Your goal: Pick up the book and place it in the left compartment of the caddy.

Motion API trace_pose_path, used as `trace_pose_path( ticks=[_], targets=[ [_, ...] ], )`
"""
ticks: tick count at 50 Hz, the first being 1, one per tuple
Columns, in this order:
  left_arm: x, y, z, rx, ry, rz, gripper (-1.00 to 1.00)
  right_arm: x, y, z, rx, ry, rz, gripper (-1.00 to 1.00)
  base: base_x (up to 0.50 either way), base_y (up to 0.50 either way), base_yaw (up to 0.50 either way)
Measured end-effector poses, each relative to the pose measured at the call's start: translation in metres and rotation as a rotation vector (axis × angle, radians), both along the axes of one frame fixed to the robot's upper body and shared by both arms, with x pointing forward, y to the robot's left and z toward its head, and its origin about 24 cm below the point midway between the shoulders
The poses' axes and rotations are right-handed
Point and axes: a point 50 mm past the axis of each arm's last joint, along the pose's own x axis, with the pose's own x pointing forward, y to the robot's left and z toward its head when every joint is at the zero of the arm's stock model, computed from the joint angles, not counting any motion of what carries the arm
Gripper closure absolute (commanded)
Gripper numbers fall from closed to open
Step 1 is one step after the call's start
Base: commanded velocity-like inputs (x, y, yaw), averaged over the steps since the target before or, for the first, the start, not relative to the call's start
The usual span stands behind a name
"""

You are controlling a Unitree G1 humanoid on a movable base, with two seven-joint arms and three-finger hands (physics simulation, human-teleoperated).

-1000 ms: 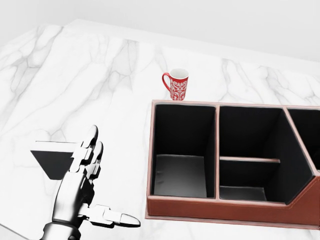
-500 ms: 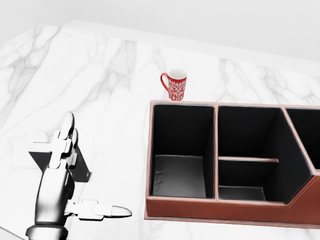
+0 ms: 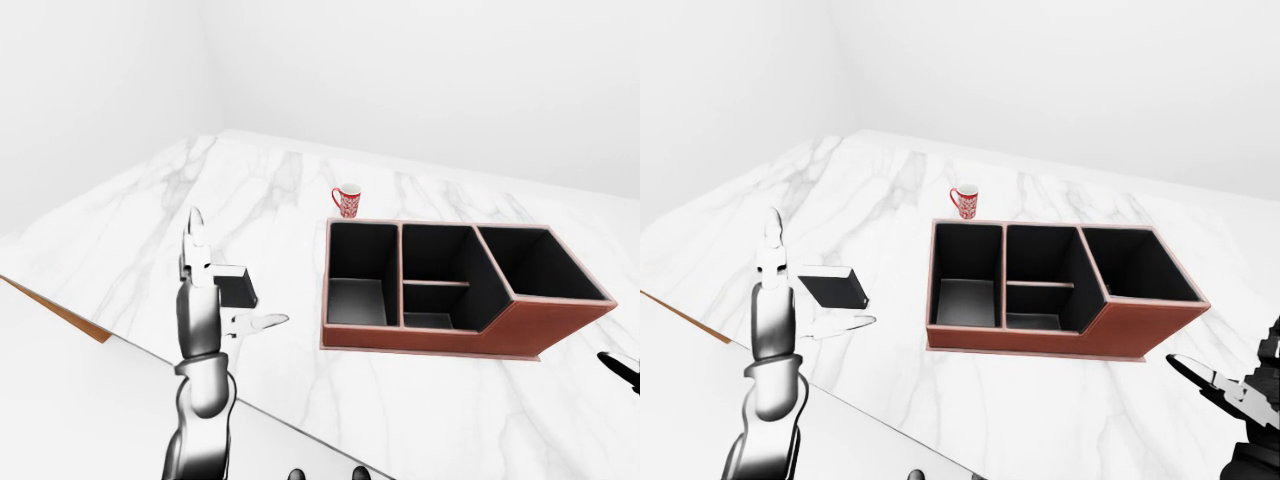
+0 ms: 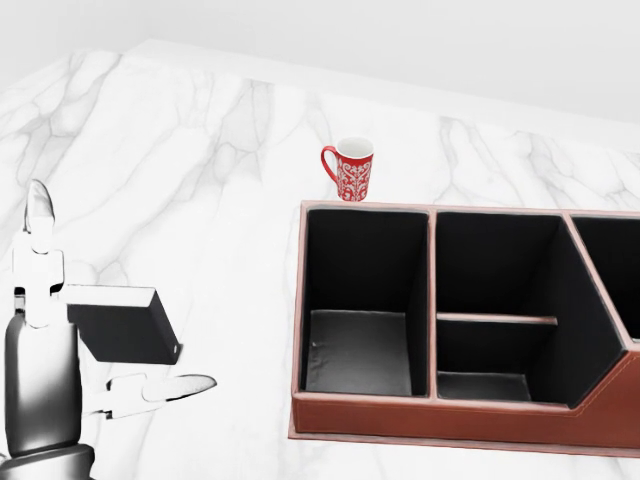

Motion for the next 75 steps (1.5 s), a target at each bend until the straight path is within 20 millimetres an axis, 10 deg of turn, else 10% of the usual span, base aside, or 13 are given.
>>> trace_pose_path(
  ticks=[31, 75],
  targets=[
    [-0.016, 0.008, 0.019, 0.424, -0.155, 0.43, -1.0, 0.001, 0.0, -0.001, -0.004, 0.01, -0.002, -1.0, 0.0, 0.0, 0.0],
    [-0.002, -0.014, 0.003, 0.824, -0.164, 0.448, -1.0, 0.001, 0.0, -0.002, -0.007, 0.02, -0.007, -1.0, 0.0, 0.0, 0.0]
  ],
)
